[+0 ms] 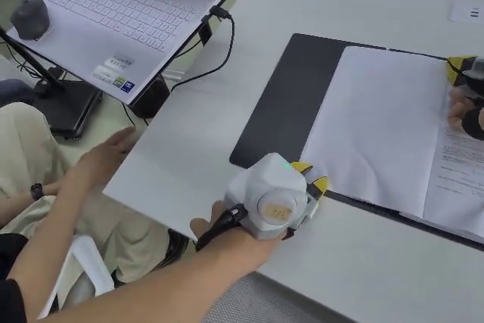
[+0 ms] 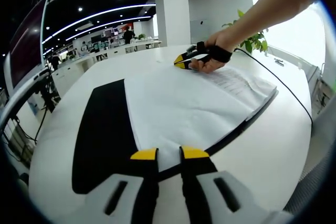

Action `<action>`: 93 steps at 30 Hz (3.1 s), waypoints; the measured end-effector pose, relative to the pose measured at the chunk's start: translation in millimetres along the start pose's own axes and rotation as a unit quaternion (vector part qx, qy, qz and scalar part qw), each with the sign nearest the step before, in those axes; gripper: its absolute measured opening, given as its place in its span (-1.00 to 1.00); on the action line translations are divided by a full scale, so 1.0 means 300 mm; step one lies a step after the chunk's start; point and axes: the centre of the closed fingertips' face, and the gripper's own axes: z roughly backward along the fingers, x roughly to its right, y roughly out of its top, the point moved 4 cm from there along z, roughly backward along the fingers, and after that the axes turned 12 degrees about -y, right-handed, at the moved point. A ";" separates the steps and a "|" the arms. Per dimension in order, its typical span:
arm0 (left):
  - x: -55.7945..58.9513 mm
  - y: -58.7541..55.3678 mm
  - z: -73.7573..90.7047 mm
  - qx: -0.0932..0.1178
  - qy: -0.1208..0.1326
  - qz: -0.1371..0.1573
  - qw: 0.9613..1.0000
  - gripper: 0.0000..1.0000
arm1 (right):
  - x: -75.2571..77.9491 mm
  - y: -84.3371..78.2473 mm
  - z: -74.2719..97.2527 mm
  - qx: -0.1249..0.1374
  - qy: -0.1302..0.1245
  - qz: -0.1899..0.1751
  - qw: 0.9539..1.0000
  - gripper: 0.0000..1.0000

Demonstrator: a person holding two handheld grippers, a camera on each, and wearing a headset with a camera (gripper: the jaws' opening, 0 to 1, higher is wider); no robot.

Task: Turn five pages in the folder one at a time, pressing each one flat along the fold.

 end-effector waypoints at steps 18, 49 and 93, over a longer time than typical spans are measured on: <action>0.000 0.000 0.000 0.003 0.000 0.003 1.000 -0.72 | 0.043 -0.054 0.071 -0.052 -0.010 0.047 0.997 -1.00; 0.002 0.002 0.002 -0.006 -0.001 0.001 1.000 -0.73 | 0.261 -0.326 0.409 -0.180 -0.022 0.119 0.976 -1.00; 0.009 0.011 0.010 -0.009 0.003 0.001 1.000 -0.73 | 0.472 -0.597 0.749 -0.245 -0.030 0.095 0.964 -1.00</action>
